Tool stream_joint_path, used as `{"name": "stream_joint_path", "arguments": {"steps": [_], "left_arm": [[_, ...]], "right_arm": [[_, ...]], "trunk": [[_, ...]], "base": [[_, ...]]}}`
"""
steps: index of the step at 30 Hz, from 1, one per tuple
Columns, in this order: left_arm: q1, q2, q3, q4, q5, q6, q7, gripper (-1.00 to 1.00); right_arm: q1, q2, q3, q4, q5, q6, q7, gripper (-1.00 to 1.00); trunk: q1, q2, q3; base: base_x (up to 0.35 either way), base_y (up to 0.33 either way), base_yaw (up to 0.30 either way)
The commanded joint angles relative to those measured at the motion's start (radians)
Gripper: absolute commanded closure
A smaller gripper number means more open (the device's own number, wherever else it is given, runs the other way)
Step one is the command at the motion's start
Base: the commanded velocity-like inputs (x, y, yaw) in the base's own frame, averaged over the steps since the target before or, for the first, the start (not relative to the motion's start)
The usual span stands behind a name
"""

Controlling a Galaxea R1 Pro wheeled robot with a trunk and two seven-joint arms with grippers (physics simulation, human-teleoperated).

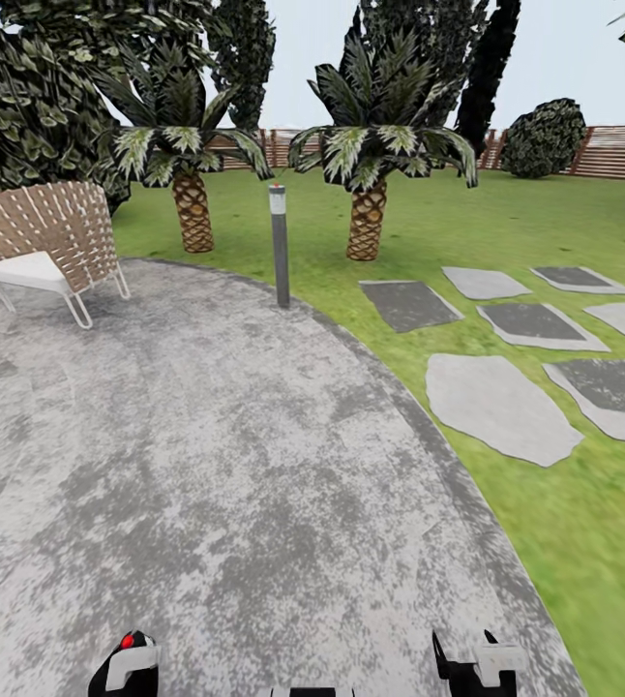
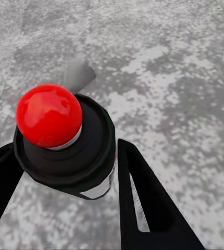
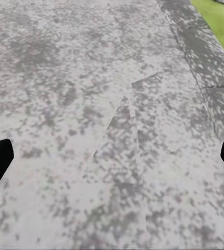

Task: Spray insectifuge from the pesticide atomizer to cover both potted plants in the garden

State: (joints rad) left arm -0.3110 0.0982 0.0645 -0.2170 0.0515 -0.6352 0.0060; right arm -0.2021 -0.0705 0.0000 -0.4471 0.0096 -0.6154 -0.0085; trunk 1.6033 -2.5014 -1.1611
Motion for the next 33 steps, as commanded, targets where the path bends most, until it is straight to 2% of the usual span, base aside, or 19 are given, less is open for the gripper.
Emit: {"name": "stream_joint_path", "arguments": {"steps": [1,7,33], "left_arm": [[0.000,0.000,0.000,0.001,0.005,-0.003,-0.001,1.00],[0.000,0.000,0.000,0.001,0.005,-0.003,-0.001,1.00],[0.000,0.000,0.001,0.002,0.005,-0.003,-0.001,1.00]], "right_arm": [[0.000,0.000,0.000,0.001,0.001,-0.003,-0.001,-1.00],[0.000,0.000,0.000,0.001,0.001,-0.003,-0.001,-1.00],[0.000,0.001,0.003,0.002,0.002,-0.003,-0.001,-1.00]], "trunk": [[-0.001,0.000,0.005],[-0.003,0.001,0.035],[-0.103,0.183,0.117]], "base": [[0.000,0.000,-0.026],[0.000,0.000,-0.006],[0.000,0.000,0.000]]}}
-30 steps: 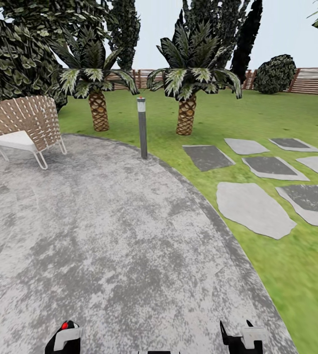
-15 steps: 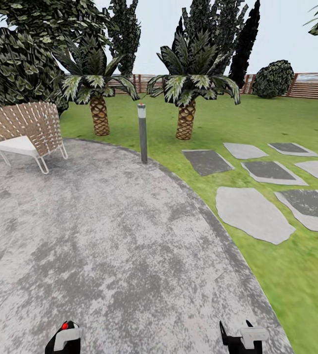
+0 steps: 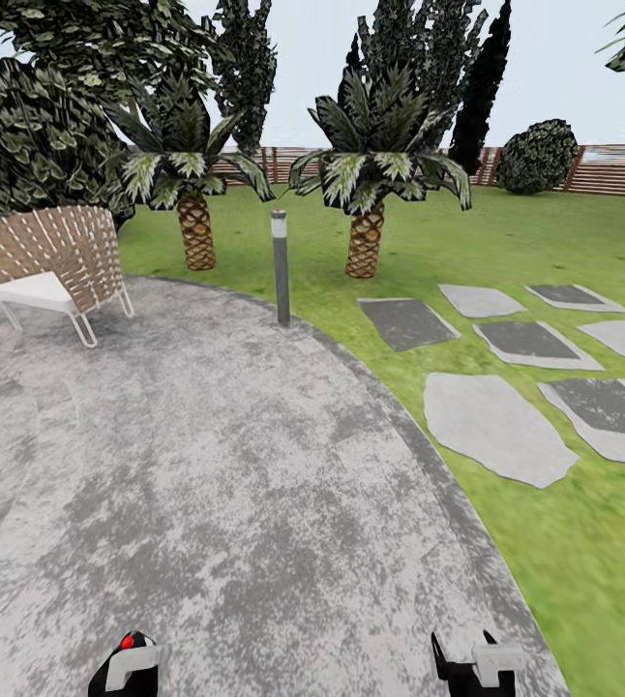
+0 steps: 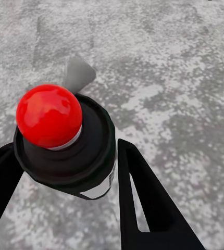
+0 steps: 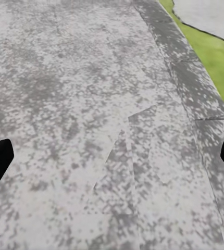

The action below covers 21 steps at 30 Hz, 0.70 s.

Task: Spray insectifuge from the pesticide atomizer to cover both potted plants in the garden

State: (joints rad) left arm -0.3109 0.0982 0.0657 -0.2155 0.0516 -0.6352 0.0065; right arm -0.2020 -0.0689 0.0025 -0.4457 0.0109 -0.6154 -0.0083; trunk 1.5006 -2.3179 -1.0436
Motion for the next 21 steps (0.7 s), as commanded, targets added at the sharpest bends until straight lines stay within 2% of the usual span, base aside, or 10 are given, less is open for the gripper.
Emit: {"name": "stream_joint_path", "arguments": {"steps": [1,7,13,21], "left_arm": [[0.000,0.000,0.000,0.001,0.005,-0.003,-0.001,1.00],[0.000,0.000,0.000,0.001,0.005,-0.003,-0.001,1.00],[0.000,-0.001,-0.002,0.001,0.005,-0.009,-0.006,1.00],[0.007,-0.001,-0.002,0.001,0.006,-0.012,-0.016,1.00]], "right_arm": [[0.000,0.000,0.000,0.001,0.001,-0.003,-0.001,-1.00],[0.000,0.000,0.001,0.001,0.001,-0.003,-0.001,-1.00],[0.000,0.000,0.001,0.001,0.001,-0.003,-0.001,-1.00],[0.000,0.001,0.001,0.001,0.001,-0.003,-0.002,-1.00]], "trunk": [[-0.004,0.007,0.002],[-0.027,0.049,0.021],[-0.027,0.049,0.021],[-0.027,0.049,0.021]], "base": [[0.000,0.000,0.000],[0.000,0.000,0.000],[0.000,0.000,0.023],[0.000,0.000,0.249]]}}
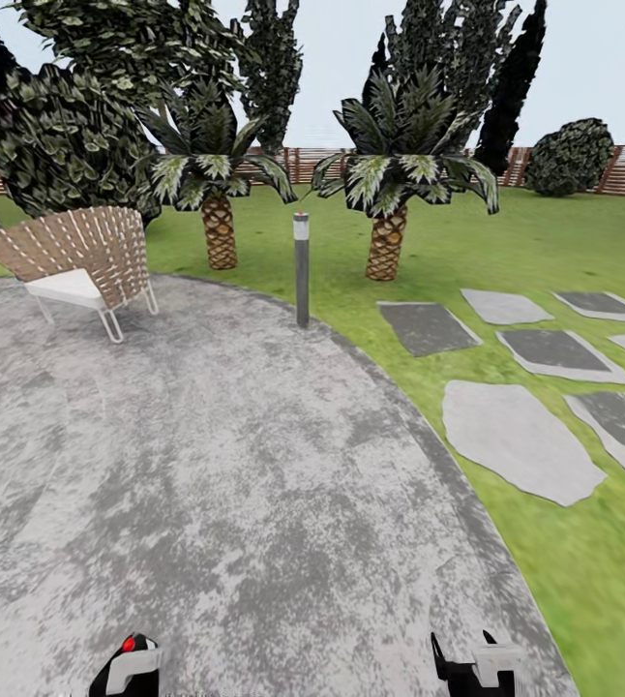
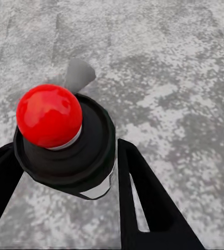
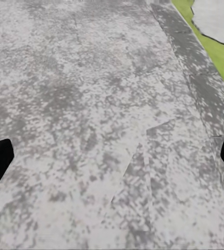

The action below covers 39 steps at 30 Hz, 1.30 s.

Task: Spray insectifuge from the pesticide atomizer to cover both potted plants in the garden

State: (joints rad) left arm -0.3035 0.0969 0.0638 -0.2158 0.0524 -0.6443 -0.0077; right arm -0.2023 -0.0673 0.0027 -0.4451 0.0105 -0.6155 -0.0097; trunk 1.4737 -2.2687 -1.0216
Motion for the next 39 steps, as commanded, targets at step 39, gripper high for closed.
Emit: {"name": "stream_joint_path", "arguments": {"steps": [39], "left_arm": [[0.004,0.000,0.001,0.019,0.005,-0.004,0.011,1.00]], "right_arm": [[0.000,0.004,0.002,-0.005,0.002,-0.002,-0.125,-1.00]], "trunk": [[0.000,0.000,0.012]], "base": [[0.000,0.000,0.267]]}}
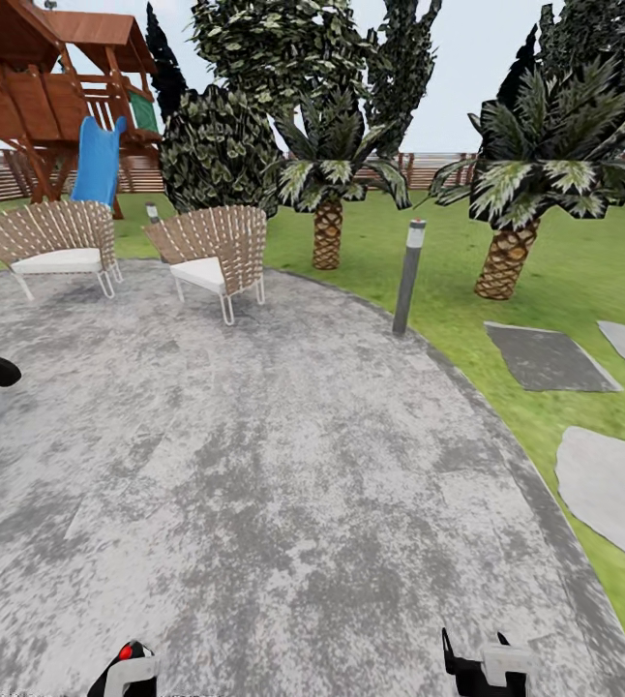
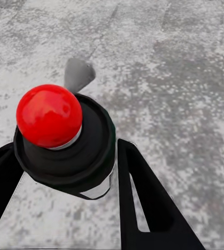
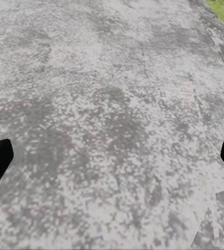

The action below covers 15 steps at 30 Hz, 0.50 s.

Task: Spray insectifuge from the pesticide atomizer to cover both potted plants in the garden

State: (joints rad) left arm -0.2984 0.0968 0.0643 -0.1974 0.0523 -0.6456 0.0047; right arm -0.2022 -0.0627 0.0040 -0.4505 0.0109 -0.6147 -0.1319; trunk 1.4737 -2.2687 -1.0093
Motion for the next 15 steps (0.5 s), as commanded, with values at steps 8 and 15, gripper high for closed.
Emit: {"name": "stream_joint_path", "arguments": {"steps": [8,15], "left_arm": [[-0.001,0.000,0.000,0.001,0.006,-0.001,-0.002,1.00],[-0.001,0.000,0.000,0.001,0.006,-0.003,-0.002,1.00]], "right_arm": [[-0.001,0.000,0.001,0.002,0.001,-0.002,-0.003,-1.00],[0.000,0.000,0.001,0.003,0.001,-0.002,-0.002,-1.00]], "trunk": [[0.000,0.000,0.007],[0.000,0.000,0.014]], "base": [[0.000,0.000,0.223],[0.000,0.000,0.220]]}}
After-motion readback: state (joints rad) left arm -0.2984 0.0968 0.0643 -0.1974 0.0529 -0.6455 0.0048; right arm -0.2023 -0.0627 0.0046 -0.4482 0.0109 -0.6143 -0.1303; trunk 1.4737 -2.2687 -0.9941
